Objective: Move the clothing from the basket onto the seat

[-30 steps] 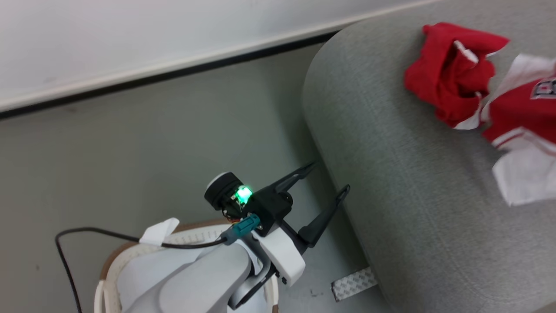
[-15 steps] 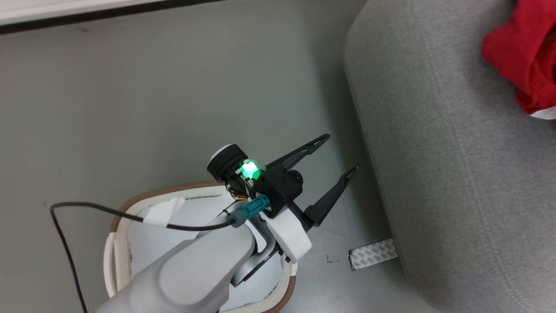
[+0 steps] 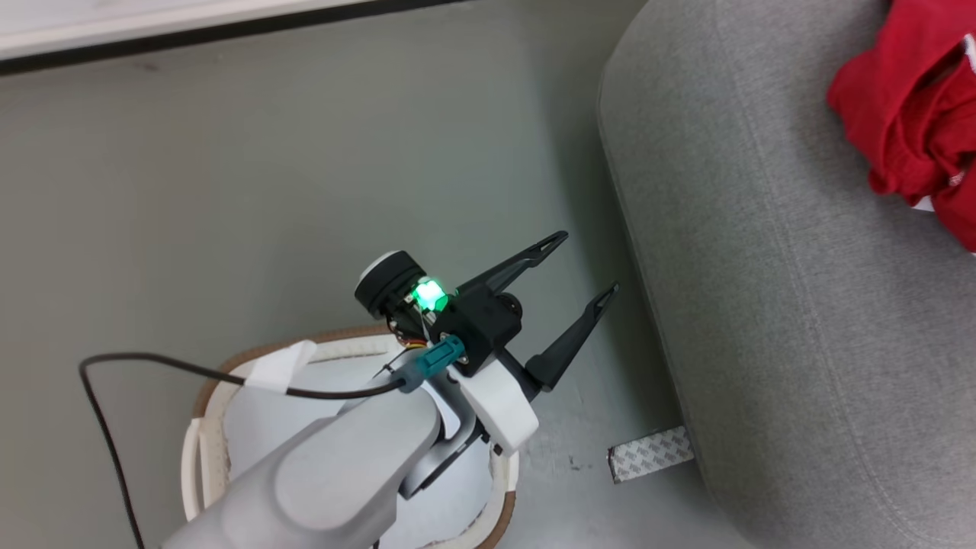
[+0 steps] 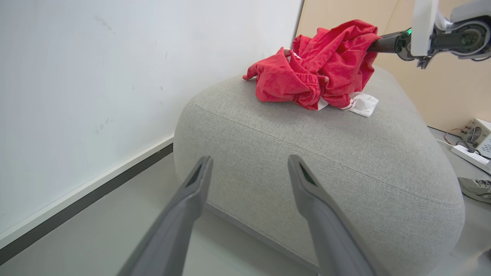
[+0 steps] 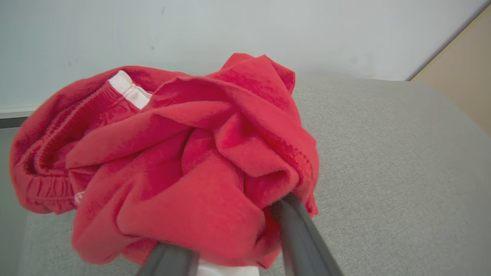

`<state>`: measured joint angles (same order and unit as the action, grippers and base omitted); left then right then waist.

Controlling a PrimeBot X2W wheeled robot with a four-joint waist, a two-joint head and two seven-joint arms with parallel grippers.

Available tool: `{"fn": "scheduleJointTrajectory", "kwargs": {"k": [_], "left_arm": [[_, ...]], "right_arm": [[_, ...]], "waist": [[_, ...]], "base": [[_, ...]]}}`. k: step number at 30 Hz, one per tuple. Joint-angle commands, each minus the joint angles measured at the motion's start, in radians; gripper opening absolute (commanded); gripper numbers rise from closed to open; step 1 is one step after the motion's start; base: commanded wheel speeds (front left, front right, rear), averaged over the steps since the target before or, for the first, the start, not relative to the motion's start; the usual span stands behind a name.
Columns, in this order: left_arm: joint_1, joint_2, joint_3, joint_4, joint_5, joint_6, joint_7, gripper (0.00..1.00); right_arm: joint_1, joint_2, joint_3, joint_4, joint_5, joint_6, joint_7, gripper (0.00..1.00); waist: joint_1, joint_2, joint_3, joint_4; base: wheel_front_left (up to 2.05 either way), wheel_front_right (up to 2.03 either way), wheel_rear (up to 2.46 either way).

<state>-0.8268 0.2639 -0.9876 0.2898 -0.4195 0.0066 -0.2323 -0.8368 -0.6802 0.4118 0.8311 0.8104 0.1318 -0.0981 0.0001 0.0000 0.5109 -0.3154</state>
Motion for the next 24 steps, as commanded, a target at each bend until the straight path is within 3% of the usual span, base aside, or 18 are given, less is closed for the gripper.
{"fn": "scheduleJointTrajectory", "kwargs": {"k": [1, 10, 16, 20, 24], "left_arm": [[0.018, 0.004, 0.000, 0.007, -0.012, 0.002, -0.010, 1.00], [0.107, -0.009, 0.033, 0.023, -0.060, 0.013, -0.029, 1.00], [0.187, -0.018, 0.088, 0.003, -0.077, 0.027, -0.032, 1.00], [0.245, -0.014, 0.147, -0.024, -0.074, 0.041, -0.032, 1.00], [0.306, -0.008, 0.223, -0.051, -0.073, 0.063, -0.032, 1.00]], "right_arm": [[-0.011, -0.018, 0.027, -0.008, 0.007, -0.002, -0.008, 1.00], [-0.039, -0.117, 0.155, -0.059, -0.007, -0.002, -0.037, 1.00], [-0.063, -0.170, 0.215, -0.167, -0.016, -0.002, -0.023, 1.00], [-0.066, -0.176, 0.229, -0.270, 0.003, -0.002, -0.019, 1.00], [-0.020, -0.140, 0.221, -0.363, 0.049, -0.002, -0.032, 1.00]], "waist": [[-0.0001, 0.0000, -0.027, -0.010], [-0.0001, 0.0000, -0.212, -0.017], [-0.0001, 0.0000, -0.352, 0.016], [-0.0001, 0.0000, -0.420, 0.056], [-0.0001, 0.0000, -0.472, 0.099]], "base": [[0.00, 0.00, 0.00], [0.00, 0.00, 0.00], [0.00, 0.00, 0.00], [0.00, 0.00, 0.00], [0.00, 0.00, 0.00]]}}
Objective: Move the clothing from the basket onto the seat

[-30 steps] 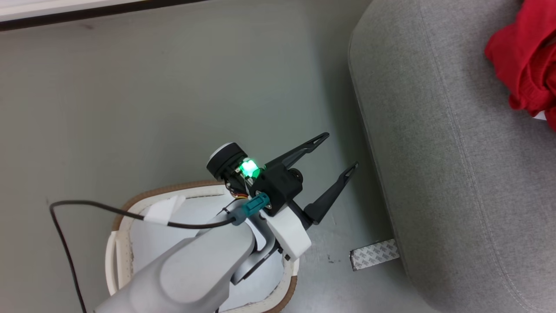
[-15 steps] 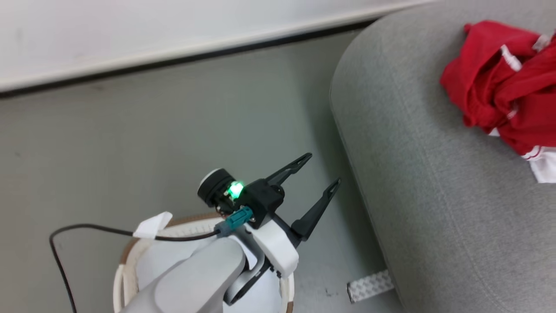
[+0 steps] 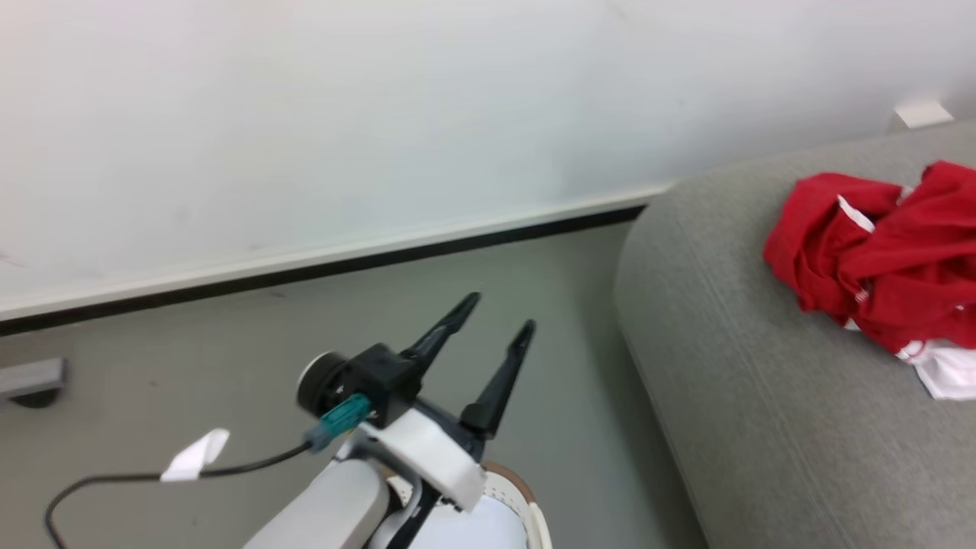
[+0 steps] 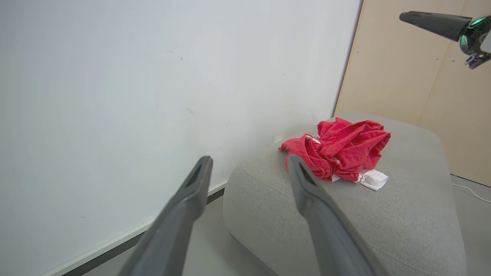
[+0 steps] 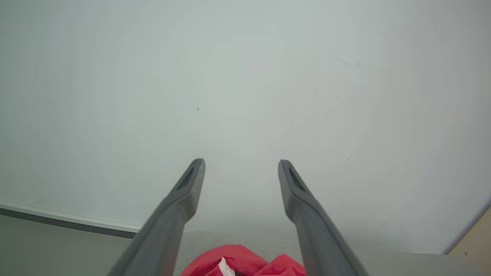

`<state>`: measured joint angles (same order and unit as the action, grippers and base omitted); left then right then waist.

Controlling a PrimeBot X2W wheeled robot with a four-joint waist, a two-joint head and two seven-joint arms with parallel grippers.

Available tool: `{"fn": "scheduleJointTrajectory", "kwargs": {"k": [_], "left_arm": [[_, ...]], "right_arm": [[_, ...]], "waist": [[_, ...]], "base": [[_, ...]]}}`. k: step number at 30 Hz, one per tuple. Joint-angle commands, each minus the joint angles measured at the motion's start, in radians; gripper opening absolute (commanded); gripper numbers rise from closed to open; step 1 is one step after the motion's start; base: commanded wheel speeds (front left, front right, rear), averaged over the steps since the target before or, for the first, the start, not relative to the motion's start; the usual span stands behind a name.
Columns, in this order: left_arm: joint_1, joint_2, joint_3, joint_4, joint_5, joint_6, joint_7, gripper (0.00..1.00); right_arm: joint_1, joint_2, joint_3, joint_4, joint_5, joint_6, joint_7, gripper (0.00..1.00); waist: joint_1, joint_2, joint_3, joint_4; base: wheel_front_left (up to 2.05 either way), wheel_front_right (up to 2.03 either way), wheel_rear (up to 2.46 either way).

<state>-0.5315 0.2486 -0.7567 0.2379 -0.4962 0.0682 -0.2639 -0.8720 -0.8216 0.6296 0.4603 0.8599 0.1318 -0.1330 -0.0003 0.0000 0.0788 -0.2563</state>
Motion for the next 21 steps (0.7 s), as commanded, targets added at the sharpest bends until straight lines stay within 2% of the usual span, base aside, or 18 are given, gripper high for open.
{"fn": "scheduleJointTrajectory", "kwargs": {"k": [1, 5, 8, 12, 14, 18, 21], "left_arm": [[0.028, 0.008, 0.009, -0.003, 0.005, 0.004, 0.000, 1.00], [0.091, 0.021, 0.095, -0.015, 0.007, 0.028, 0.000, 1.00], [0.137, 0.042, 0.168, -0.028, 0.013, 0.045, -0.001, 1.00], [0.208, 0.064, 0.268, -0.043, 0.014, 0.053, -0.001, 1.00], [0.241, 0.079, 0.323, -0.048, 0.029, 0.074, -0.001, 1.00], [0.320, 0.071, 0.423, -0.074, 0.043, 0.098, -0.001, 1.00], [0.373, 0.046, 0.468, -0.075, 0.063, 0.093, -0.001, 1.00]], "right_arm": [[0.031, 0.010, -0.003, -0.007, 0.001, -0.002, -0.009, 1.00], [0.109, 0.069, -0.030, -0.052, -0.001, -0.002, -0.052, 1.00], [0.179, 0.131, -0.099, -0.035, -0.013, -0.002, -0.084, 1.00], [0.282, 0.223, -0.176, -0.028, -0.089, -0.002, -0.108, 1.00], [0.338, 0.263, -0.214, -0.037, -0.135, -0.002, -0.116, 1.00], [0.458, 0.354, -0.296, -0.079, -0.209, -0.002, -0.127, 1.00], [0.558, 0.411, -0.350, -0.111, -0.265, -0.002, -0.131, 1.00]], "waist": [[0.0003, 0.0000, -0.053, 0.053], [0.0003, 0.0000, -0.081, 0.092], [0.0003, 0.0000, -0.089, 0.114], [0.0003, 0.0000, -0.092, 0.132], [0.0003, 0.0000, -0.091, 0.140], [0.0003, 0.0000, -0.086, 0.155], [0.0003, 0.0000, -0.084, 0.170]], "base": [[0.00, 0.00, 0.00], [0.00, 0.00, 0.00], [0.00, 0.00, 0.00], [0.00, 0.00, 0.00], [0.00, 0.00, 0.00], [0.00, 0.00, 0.00], [0.00, 0.00, 0.00]]}}
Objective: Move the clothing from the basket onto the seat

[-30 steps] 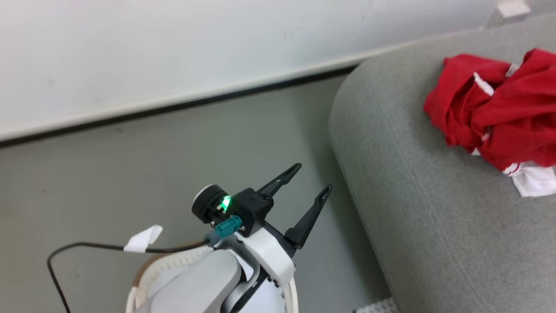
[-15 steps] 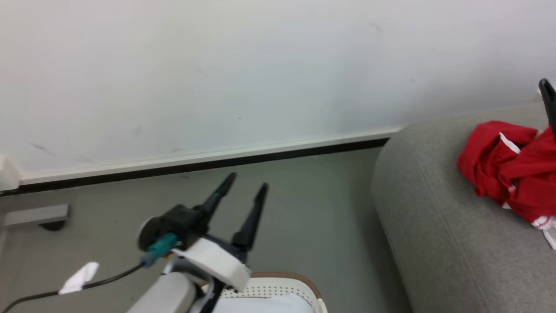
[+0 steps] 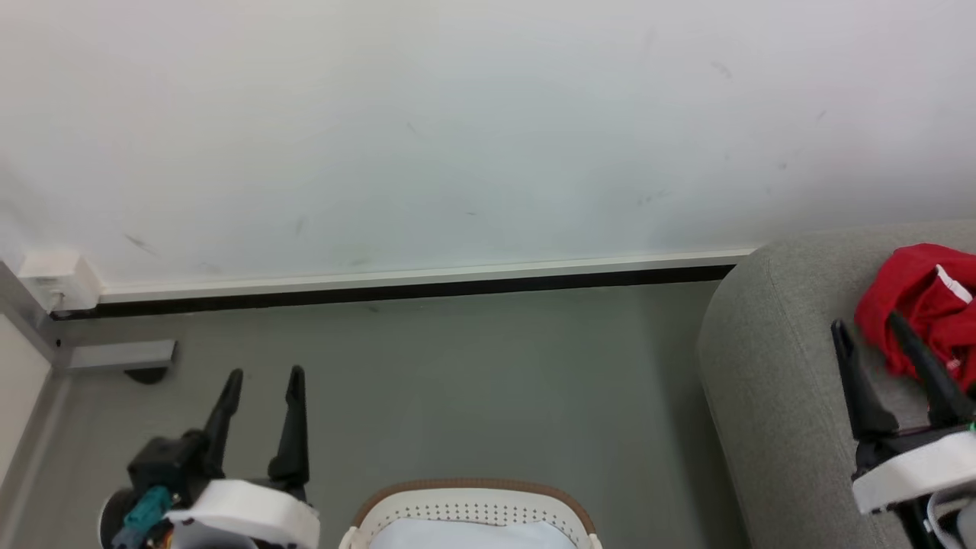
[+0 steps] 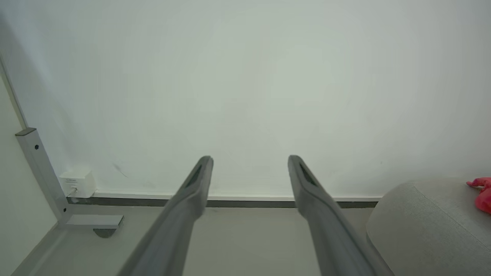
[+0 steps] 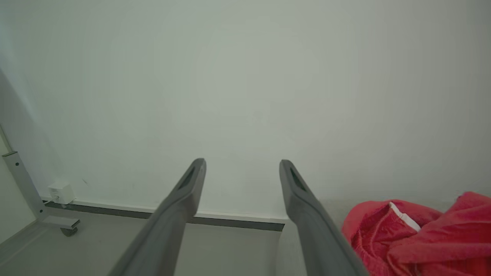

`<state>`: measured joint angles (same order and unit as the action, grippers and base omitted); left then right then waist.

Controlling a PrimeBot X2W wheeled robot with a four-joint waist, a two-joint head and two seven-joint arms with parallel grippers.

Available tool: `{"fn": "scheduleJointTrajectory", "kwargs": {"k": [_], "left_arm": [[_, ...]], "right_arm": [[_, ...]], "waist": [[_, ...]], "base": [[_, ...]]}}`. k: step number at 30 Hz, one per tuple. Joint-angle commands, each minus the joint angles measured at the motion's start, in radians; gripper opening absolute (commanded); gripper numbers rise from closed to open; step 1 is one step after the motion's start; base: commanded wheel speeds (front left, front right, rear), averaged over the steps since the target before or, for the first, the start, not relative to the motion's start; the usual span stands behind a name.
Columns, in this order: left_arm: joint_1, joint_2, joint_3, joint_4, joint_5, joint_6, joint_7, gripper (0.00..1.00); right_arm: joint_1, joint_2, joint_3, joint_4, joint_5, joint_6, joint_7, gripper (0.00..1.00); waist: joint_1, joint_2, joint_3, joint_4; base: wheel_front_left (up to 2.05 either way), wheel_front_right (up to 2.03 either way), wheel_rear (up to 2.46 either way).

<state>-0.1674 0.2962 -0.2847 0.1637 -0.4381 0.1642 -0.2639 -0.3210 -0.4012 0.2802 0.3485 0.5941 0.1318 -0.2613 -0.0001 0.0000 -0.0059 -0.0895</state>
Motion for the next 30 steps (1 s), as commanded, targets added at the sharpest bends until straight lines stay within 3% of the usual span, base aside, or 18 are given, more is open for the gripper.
{"fn": "scheduleJointTrajectory", "kwargs": {"k": [1, 5, 12, 22, 30], "left_arm": [[0.025, -0.011, 0.014, 0.005, 0.009, -0.007, -0.001, 1.00], [0.084, -0.067, 0.079, 0.024, 0.033, -0.040, -0.001, 1.00], [0.125, -0.147, 0.160, 0.062, 0.104, -0.149, -0.001, 1.00], [0.116, -0.203, 0.243, 0.093, 0.207, -0.212, -0.001, 1.00], [0.113, -0.225, 0.282, 0.104, 0.247, -0.234, -0.001, 1.00]], "right_arm": [[0.032, 0.014, -0.024, -0.018, -0.025, -0.002, -0.004, 1.00], [0.131, 0.104, -0.112, -0.089, -0.139, -0.002, -0.004, 1.00], [0.226, 0.223, -0.180, -0.150, -0.273, -0.002, -0.004, 1.00], [0.233, 0.258, -0.197, -0.142, -0.305, -0.002, -0.004, 1.00], [0.236, 0.262, -0.205, -0.141, -0.305, -0.002, -0.004, 1.00]], "waist": [[0.0001, 0.0000, 0.002, 0.007], [0.0001, 0.0000, 0.005, 0.016], [0.0001, 0.0000, 0.008, 0.033], [0.0001, 0.0000, 0.000, 0.031], [0.0001, 0.0000, 0.000, 0.029]], "base": [[0.00, 0.00, 0.00], [0.00, 0.00, 0.00], [0.00, 0.00, 0.00], [0.00, 0.00, 0.00], [0.00, 0.00, 0.00]]}}
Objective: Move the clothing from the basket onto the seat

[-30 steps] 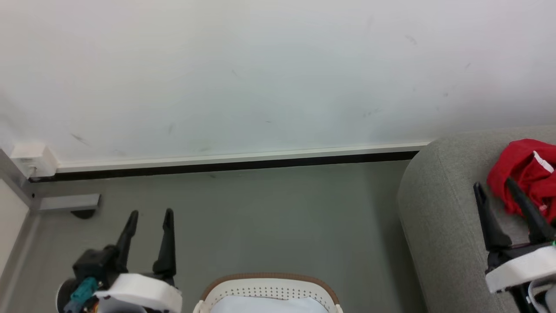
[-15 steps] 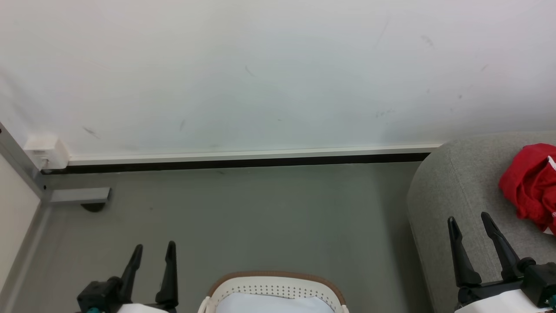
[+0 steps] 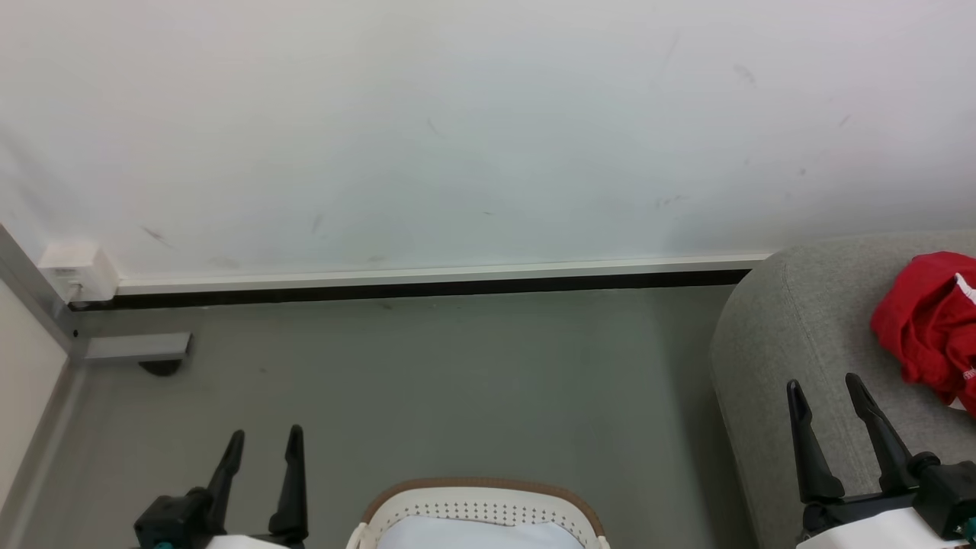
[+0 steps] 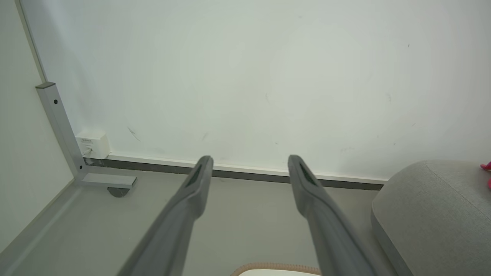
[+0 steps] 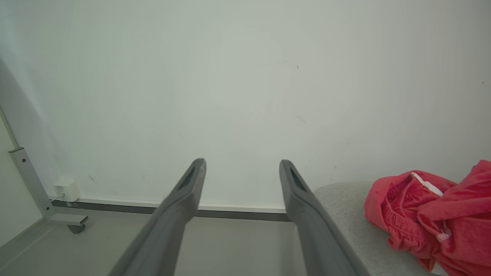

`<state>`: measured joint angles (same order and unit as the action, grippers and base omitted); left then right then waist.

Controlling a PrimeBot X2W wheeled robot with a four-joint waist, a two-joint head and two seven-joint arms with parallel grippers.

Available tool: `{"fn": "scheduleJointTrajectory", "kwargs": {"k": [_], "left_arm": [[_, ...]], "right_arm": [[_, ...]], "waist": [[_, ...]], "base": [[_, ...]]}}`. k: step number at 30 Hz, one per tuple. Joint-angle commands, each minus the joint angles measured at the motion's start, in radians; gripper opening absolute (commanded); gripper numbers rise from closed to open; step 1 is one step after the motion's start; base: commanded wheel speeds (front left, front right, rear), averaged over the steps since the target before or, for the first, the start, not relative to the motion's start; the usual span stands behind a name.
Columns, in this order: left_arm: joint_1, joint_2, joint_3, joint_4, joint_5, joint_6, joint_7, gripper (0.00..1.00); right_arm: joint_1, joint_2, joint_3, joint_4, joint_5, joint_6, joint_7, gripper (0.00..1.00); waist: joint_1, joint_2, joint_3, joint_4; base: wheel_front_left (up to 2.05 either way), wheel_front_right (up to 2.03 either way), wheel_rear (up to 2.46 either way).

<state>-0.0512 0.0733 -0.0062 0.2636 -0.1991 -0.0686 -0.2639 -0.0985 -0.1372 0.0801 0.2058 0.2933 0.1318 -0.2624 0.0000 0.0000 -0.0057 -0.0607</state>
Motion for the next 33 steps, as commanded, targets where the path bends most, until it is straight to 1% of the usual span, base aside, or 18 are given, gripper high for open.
{"fn": "scheduleJointTrajectory", "kwargs": {"k": [1, 6, 12, 13, 18, 33], "left_arm": [[-0.005, -0.003, 0.009, 0.003, 0.015, 0.000, -0.001, 1.00], [-0.012, -0.009, 0.023, -0.009, 0.051, 0.001, -0.001, 1.00], [-0.015, -0.013, 0.031, -0.007, 0.054, -0.007, -0.001, 1.00], [-0.010, -0.013, 0.030, -0.008, 0.049, -0.005, 0.000, 0.00], [0.007, -0.024, 0.033, 0.030, 0.032, -0.005, 0.010, 0.00], [-0.009, -0.023, 0.051, 0.020, -0.257, -0.017, 0.084, 0.00]], "right_arm": [[0.013, -0.001, -0.006, 0.001, -0.004, -0.002, -0.003, 1.00], [0.006, 0.000, -0.011, -0.002, -0.004, -0.002, -0.003, 1.00], [-0.001, 0.003, -0.009, 0.002, -0.003, -0.002, -0.003, 1.00], [-0.001, 0.005, -0.008, 0.000, 0.000, 0.000, 0.000, 0.00], [0.016, 0.018, -0.006, 0.032, 0.018, 0.000, 0.007, 0.00], [0.008, 0.031, -0.045, 0.033, 0.277, 0.000, 0.081, 0.00]], "waist": [[0.0000, 0.0000, 0.000, 0.000], [0.0000, 0.0000, -0.003, 0.001], [0.0000, 0.0000, -0.007, 0.001], [0.0000, 0.0000, -0.007, 0.001], [0.0000, 0.0000, -0.008, 0.001], [0.0000, 0.0000, -0.006, 0.008]], "base": [[0.00, 0.00, 0.00], [0.00, 0.00, 0.00], [0.00, 0.00, 0.00], [0.00, 0.00, 0.00], [0.00, 0.00, 0.00], [0.00, 0.00, 0.00]]}}
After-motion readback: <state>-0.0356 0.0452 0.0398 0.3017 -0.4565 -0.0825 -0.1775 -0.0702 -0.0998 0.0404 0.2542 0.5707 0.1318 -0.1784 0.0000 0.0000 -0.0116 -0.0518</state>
